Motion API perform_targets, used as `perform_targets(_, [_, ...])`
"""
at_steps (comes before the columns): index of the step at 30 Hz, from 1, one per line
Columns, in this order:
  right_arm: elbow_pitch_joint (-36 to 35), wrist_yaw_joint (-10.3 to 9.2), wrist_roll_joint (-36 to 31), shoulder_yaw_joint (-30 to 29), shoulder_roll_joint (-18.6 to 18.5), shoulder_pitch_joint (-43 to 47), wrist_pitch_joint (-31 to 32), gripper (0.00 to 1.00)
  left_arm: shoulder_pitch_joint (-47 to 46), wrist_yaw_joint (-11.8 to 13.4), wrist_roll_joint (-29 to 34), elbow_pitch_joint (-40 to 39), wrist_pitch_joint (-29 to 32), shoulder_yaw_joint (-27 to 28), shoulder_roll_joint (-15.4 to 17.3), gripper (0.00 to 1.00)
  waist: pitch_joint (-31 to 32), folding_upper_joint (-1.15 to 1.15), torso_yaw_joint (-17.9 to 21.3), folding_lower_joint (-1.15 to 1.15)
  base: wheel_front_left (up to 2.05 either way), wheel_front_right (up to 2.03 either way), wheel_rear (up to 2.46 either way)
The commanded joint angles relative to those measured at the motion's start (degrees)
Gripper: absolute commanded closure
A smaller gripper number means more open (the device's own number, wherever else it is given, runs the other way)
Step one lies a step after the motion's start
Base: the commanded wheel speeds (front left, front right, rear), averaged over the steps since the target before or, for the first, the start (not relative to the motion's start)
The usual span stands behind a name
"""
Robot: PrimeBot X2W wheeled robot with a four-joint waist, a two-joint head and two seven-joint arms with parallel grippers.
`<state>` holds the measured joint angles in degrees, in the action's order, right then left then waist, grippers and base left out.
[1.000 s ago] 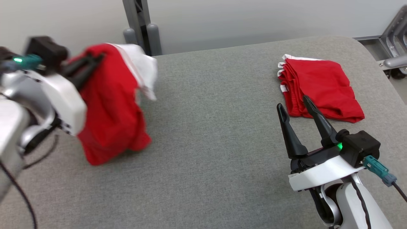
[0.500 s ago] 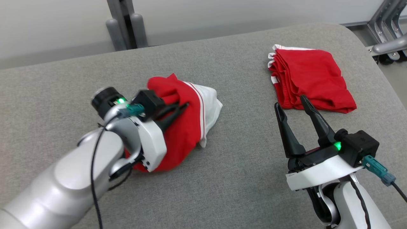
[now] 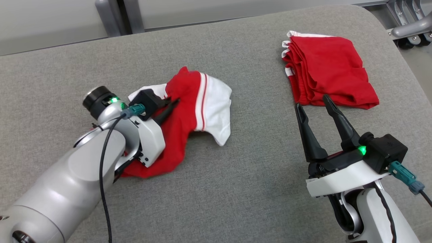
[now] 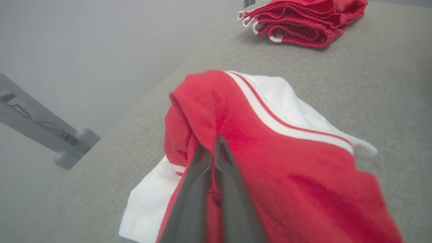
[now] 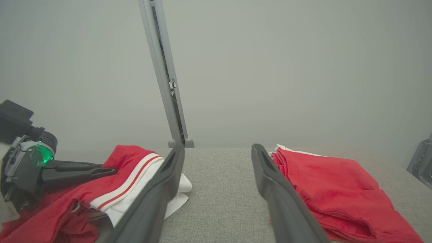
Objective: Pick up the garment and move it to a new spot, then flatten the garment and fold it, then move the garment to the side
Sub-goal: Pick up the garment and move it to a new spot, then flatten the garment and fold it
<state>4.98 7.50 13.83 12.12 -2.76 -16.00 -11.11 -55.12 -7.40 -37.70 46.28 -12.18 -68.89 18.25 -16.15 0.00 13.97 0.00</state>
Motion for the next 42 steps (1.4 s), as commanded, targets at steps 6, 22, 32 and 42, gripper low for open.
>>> perform_targets(6, [0.27,-0.02,-0.20,0.12,-0.30,-0.83,0.20,0.00,-1.04,1.06,0.04,6.23,-2.05,1.15,-2.94,1.00,0.07,0.00,-0.89,0.00,0.00,0.00,0.00])
perform_targets(22, [1.61,-0.02,-0.45,-0.97,-0.31,0.96,0.93,0.00,3.19,1.87,-2.64,3.82,-3.05,10.26,-5.32,0.00,5.98,0.00,-6.06,0.00,0.00,0.00,0.00])
perform_targets(32, [2.25,-0.02,0.56,-1.17,-0.30,2.71,0.81,0.00,14.52,4.66,-9.00,0.21,-3.07,19.53,-0.98,0.00,8.65,0.00,-9.77,0.00,0.00,0.00,0.00])
perform_targets(42, [2.02,-0.02,0.84,-1.29,-0.31,3.25,0.95,0.00,24.25,6.48,-14.98,-2.29,-1.92,24.06,-0.29,0.00,8.55,0.00,-10.70,0.00,0.00,0.00,0.00])
